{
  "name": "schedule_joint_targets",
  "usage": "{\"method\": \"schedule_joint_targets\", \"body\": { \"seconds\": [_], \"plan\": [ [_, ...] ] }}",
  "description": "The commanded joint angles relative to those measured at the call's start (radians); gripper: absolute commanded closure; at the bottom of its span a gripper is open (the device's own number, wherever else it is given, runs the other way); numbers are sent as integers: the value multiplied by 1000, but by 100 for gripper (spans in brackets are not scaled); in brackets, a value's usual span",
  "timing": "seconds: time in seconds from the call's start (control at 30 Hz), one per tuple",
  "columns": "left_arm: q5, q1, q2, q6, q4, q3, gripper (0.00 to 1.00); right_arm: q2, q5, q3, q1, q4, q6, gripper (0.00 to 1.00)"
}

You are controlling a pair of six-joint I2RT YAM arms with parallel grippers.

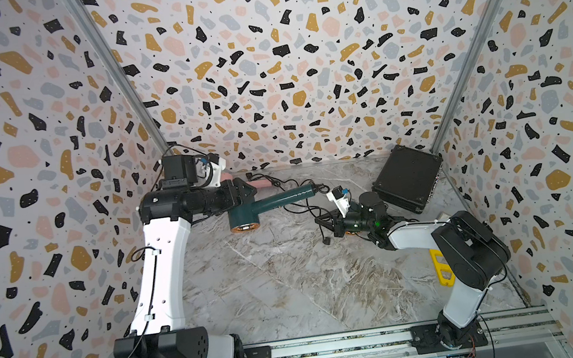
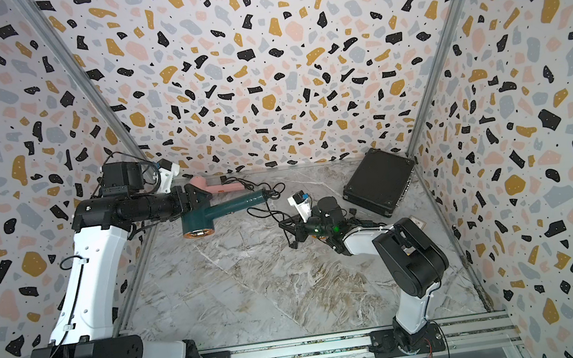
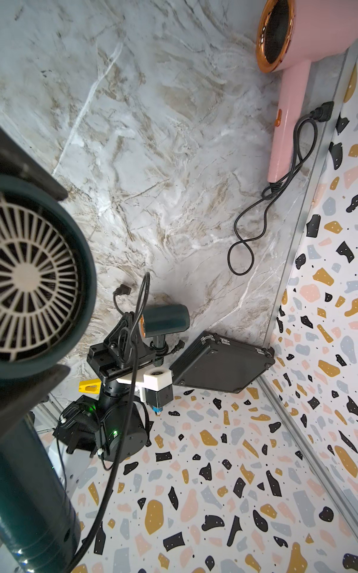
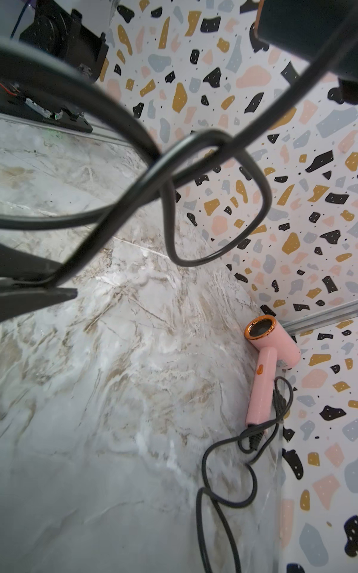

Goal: Wrap the cord around the hair dryer
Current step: Adjust the power cord at the center of the board.

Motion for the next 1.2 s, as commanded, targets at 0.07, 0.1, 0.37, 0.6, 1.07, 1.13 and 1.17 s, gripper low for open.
{"method": "schedule_joint_targets", "body": {
  "seconds": [0.07,0.1,0.37,0.6,1.07,1.13,1.17],
  "plan": [
    [-68,104,-100,-161,235,-81,100,-256,133,-4,-8,-408,-145,100],
    [-76,134,-114,-193,270,-105,100,-293,166,-14,-15,-464,-159,100],
    [-139,392,-176,-409,517,-335,100,-512,416,-147,-271,-715,-13,100],
    [-229,481,-183,-433,577,-433,100,-543,402,-203,-555,-792,149,100],
    [-251,594,-202,-511,627,-510,100,-538,228,-385,-996,-684,255,100],
    [-255,598,-200,-511,627,-510,100,-527,214,-394,-1018,-643,284,100],
    [-258,601,-201,-506,623,-507,100,-520,211,-391,-1027,-640,288,100]
  ]
}}
